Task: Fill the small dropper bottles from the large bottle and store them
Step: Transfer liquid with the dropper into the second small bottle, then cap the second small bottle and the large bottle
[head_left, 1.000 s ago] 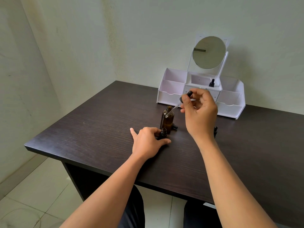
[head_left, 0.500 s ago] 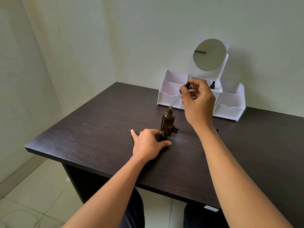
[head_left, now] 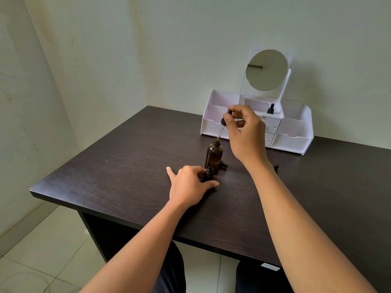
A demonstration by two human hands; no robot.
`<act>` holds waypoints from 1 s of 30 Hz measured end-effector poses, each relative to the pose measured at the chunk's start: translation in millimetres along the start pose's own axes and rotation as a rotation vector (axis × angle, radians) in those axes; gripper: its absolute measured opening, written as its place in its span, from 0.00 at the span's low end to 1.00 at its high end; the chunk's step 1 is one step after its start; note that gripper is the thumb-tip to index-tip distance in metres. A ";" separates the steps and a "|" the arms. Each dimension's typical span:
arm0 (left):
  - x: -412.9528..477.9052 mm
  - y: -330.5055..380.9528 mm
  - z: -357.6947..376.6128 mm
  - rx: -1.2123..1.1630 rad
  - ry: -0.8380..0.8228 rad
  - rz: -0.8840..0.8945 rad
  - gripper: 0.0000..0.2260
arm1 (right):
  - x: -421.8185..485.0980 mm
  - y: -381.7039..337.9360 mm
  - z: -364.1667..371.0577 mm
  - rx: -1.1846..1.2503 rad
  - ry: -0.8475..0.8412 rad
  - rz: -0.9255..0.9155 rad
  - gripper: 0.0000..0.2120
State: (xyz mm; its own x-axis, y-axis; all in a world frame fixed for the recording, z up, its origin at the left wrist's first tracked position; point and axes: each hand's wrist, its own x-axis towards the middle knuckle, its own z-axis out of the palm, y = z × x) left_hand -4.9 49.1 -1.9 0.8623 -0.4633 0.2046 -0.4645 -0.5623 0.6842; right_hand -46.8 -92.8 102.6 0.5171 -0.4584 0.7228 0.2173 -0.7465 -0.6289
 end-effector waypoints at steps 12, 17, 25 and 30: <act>1.4 0.3 -0.5 0.006 -0.001 0.009 0.19 | -1.4 19.1 6.3 -0.174 -0.273 0.144 0.13; 0.6 0.7 -1.2 -0.011 0.012 0.004 0.17 | -11.5 32.3 -1.1 -0.137 -0.094 0.276 0.11; 1.5 0.0 0.3 -0.008 0.015 0.015 0.17 | -44.2 76.0 6.0 -0.418 -0.484 0.484 0.12; 1.1 0.5 1.4 0.016 0.008 0.007 0.19 | -51.4 74.6 12.7 -0.474 -0.440 0.469 0.08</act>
State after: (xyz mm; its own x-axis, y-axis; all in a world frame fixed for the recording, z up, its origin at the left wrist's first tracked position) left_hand -4.4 47.4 -2.3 0.8604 -0.4620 0.2154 -0.4739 -0.5696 0.6715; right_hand -46.6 -118.8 15.0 0.7681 -0.6169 0.1714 -0.4279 -0.6937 -0.5794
